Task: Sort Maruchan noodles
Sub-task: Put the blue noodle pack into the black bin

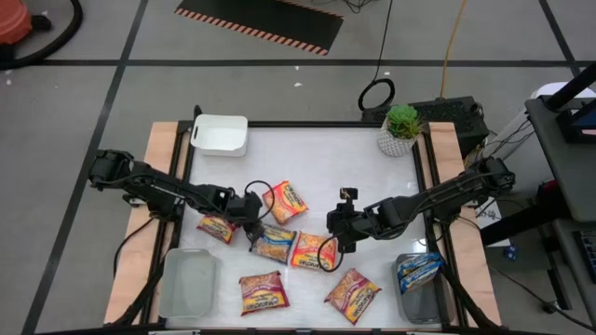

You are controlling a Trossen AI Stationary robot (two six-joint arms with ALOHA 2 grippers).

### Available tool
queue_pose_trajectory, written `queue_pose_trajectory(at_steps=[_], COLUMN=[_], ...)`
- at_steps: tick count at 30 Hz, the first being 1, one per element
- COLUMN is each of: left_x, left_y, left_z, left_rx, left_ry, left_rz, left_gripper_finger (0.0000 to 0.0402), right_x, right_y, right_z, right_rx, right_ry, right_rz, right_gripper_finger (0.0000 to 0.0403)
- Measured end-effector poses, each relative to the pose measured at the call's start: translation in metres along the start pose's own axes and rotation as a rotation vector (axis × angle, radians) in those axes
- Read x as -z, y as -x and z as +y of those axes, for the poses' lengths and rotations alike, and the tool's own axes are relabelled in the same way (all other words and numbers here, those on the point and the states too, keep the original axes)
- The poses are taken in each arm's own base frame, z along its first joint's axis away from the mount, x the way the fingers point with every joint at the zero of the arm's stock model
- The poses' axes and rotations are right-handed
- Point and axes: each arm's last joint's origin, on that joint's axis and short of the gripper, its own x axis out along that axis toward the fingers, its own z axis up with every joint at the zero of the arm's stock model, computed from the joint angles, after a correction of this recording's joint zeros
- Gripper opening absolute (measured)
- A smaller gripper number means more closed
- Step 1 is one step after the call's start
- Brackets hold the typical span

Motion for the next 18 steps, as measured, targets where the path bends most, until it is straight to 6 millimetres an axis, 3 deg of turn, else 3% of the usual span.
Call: queue_pose_trajectory(at_steps=[5,11,18], left_x=[0.000,-0.006,-0.007], left_y=[0.000,0.005,0.028], left_z=[-0.001,-0.008,-0.017], left_rx=[0.019,0.083,0.156], left_ry=[-0.043,-0.103,-0.172], left_rz=[0.002,-0.067,-0.166], left_gripper_finger=[0.0011,0.0004,0.0003], right_x=[0.000,0.000,-0.004], right_y=[0.000,0.000,0.000], right_z=[0.000,0.000,0.000], right_rx=[0.000,0.001,0.000], right_ry=[0.005,0.010,-0.005], right_rz=[0.000,0.000,-0.035], right_gripper_finger=[0.0105,0.0105,0.0105])
